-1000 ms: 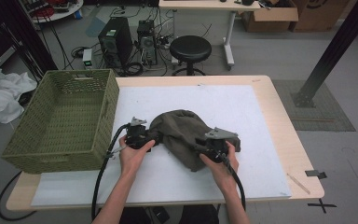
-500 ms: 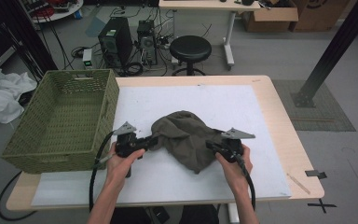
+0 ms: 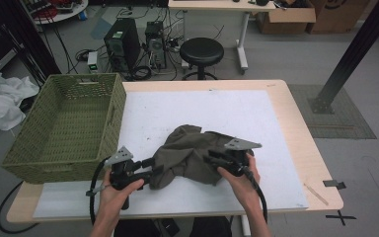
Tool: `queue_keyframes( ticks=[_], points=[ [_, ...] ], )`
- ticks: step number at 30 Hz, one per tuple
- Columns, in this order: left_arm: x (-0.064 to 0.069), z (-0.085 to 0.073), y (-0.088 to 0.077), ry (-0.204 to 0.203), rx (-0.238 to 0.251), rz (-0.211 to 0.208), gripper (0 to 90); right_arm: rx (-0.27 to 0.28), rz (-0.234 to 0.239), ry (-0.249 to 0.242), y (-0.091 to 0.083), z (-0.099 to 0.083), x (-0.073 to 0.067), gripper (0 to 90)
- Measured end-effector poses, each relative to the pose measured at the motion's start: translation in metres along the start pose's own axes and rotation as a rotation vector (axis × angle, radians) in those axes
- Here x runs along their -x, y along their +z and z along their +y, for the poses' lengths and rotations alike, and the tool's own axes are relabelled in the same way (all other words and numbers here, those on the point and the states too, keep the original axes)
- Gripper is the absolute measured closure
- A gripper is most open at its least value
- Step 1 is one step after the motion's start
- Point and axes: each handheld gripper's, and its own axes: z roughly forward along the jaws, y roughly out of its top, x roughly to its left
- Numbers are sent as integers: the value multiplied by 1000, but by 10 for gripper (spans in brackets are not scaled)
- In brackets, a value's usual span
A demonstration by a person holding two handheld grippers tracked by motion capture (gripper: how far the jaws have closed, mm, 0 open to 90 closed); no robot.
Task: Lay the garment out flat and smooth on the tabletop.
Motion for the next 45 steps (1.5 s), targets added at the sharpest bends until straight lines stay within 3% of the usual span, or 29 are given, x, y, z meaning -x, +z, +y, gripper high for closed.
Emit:
queue_keyframes(
  ticks=[2,4,5,7,9,11,12,14,15,18,20,21,23,29,32,35,37,39,42,45],
  points=[
    [-6,3,6,-20,-8,46,453,-62,25,-31,16,-3,-9,614],
    [-9,3,19,-15,-58,105,441,-128,4,-44,26,-9,-13,614],
    [-12,1,28,-14,-100,113,440,-159,-3,-52,31,-13,-13,639],
    [-15,-2,39,-18,-143,100,464,-148,-8,-62,30,-15,-15,779],
    [-13,-4,43,3,-152,47,585,-151,-13,-78,25,-13,-13,872],
    [-7,-4,39,37,-138,-38,761,-144,-29,-69,14,-12,-8,885],
    [-3,-3,36,54,-127,-101,791,-134,-45,-59,7,-11,-4,886],
    [0,-1,32,38,-106,-194,776,-104,-99,-31,-8,-11,8,887],
    [0,0,29,25,-91,-196,737,-88,-131,-11,-16,-11,15,887],
    [-6,5,22,-10,-46,-134,592,-85,-299,10,-34,-13,36,866],
    [-13,8,19,-30,-35,-63,540,-89,-323,33,-39,-14,43,805],
    [-15,9,19,-38,-29,-44,519,-86,-310,42,-40,-12,44,771],
    [-19,9,20,-48,-26,-17,503,-66,-276,6,-40,-8,35,732],
    [-22,6,34,-64,-46,30,468,-29,-118,-103,-19,7,-16,636],
    [-23,5,36,-66,-53,48,467,5,-122,-140,-12,11,-34,638],
    [-26,7,34,-72,-47,64,458,84,-138,-110,-17,16,-41,630],
    [-27,7,33,-74,-44,65,456,117,-131,-123,-20,19,-48,618],
    [-28,7,35,-83,-52,57,453,94,-81,-158,-17,20,-58,600],
    [-25,4,45,-100,-91,27,433,-8,-27,-186,1,10,-66,604],
    [-20,-1,61,-96,-135,24,428,-98,-30,-161,20,-6,-63,607]
  ],
)
